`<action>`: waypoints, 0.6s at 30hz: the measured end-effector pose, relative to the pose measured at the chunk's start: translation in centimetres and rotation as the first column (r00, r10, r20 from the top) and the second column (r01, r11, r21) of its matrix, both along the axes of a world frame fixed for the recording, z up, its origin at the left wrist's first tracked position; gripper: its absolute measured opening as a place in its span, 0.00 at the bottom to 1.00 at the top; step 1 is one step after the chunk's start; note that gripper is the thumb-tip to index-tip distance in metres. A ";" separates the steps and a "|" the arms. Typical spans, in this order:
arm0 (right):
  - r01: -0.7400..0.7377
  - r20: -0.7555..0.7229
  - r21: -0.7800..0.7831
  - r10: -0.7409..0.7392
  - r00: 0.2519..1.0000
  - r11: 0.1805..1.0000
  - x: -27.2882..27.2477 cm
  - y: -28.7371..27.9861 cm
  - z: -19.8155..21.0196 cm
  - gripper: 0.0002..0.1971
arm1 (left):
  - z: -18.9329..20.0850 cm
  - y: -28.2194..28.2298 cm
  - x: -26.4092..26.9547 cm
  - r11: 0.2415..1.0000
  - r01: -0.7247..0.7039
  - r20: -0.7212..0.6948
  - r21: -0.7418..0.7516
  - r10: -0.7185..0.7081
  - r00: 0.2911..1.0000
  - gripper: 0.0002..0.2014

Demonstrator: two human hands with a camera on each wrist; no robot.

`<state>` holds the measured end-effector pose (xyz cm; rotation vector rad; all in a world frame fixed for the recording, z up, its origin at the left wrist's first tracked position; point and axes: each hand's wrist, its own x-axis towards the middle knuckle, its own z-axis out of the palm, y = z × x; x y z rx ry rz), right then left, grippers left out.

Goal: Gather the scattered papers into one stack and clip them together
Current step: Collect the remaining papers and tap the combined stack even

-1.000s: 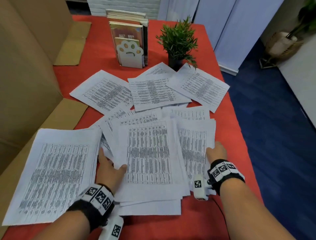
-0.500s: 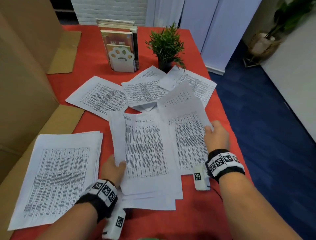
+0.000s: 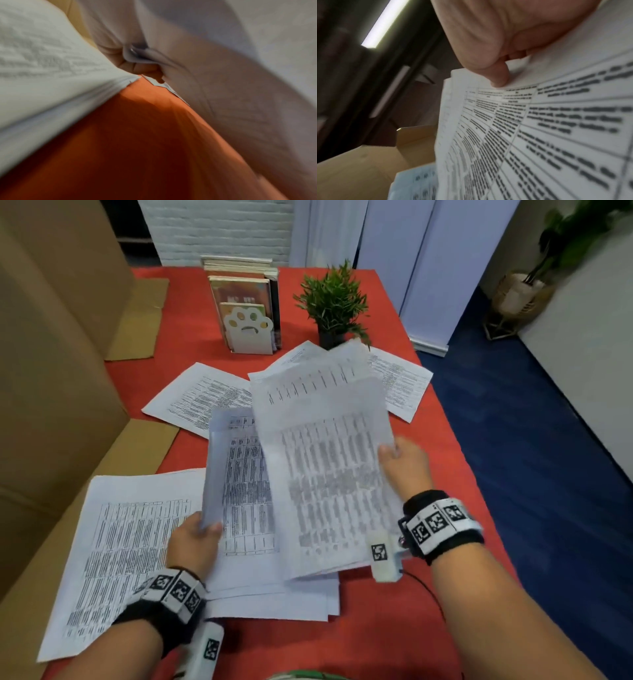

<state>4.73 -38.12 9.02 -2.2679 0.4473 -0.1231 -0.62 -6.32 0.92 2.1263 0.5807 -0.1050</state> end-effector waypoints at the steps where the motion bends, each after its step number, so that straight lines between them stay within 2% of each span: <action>1: -0.009 -0.067 0.061 0.013 0.998 0.998 -0.2 0.7 -1.5 0.09 | 0.1 -0.5 -0.1 0.997 0.003 0.000 -0.072 -0.003 1.000 0.09; 4: -0.037 -0.195 0.201 0.077 0.978 0.979 -1.5 2.2 -5.1 0.08 | 0.4 -2.2 -0.4 0.974 0.074 -0.035 -0.213 -0.083 0.996 0.10; 6: -0.034 -0.241 0.272 0.102 0.965 0.962 -2.3 2.6 -6.4 0.12 | -0.4 -2.9 -0.5 0.913 0.114 -0.072 -0.392 -0.154 0.985 0.11; 8: -0.024 -0.303 0.264 0.106 0.947 0.964 -2.8 2.3 -7.4 0.17 | -1.0 -3.1 -0.6 0.830 0.083 -0.151 -0.552 -0.198 0.969 0.20; 10: -0.019 -0.356 0.238 0.105 0.928 0.971 -3.0 1.8 -7.9 0.23 | -1.1 -3.2 -0.1 0.815 0.057 -0.213 -0.576 -0.217 0.952 0.20; 12: -0.079 -0.344 0.027 0.083 0.935 0.997 -2.5 1.2 -8.0 0.32 | -0.7 -2.9 1.8 0.871 0.082 -0.180 -0.484 -0.190 0.965 0.12; 14: -0.132 -0.280 -0.264 0.055 0.958 0.955 -0.8 0.5 -7.6 0.33 | 0.0 -2.0 4.7 0.900 0.052 -0.112 -0.433 -0.111 0.988 0.13; 15: -0.148 -0.246 -0.328 0.067 0.967 0.933 0.5 0.2 -7.2 0.31 | 0.6 -1.6 6.4 0.900 0.034 -0.076 -0.435 -0.074 0.994 0.11; 16: -0.173 -0.222 -0.341 0.100 0.970 0.924 1.9 -0.1 -6.8 0.28 | 1.4 -1.2 8.1 0.887 0.017 -0.048 -0.461 -0.044 0.998 0.07; 18: -0.237 -0.212 -0.357 0.169 0.963 0.903 5.1 -0.9 -6.1 0.26 | 2.5 -0.4 11.5 0.869 -0.061 -0.050 -0.490 0.042 0.998 0.06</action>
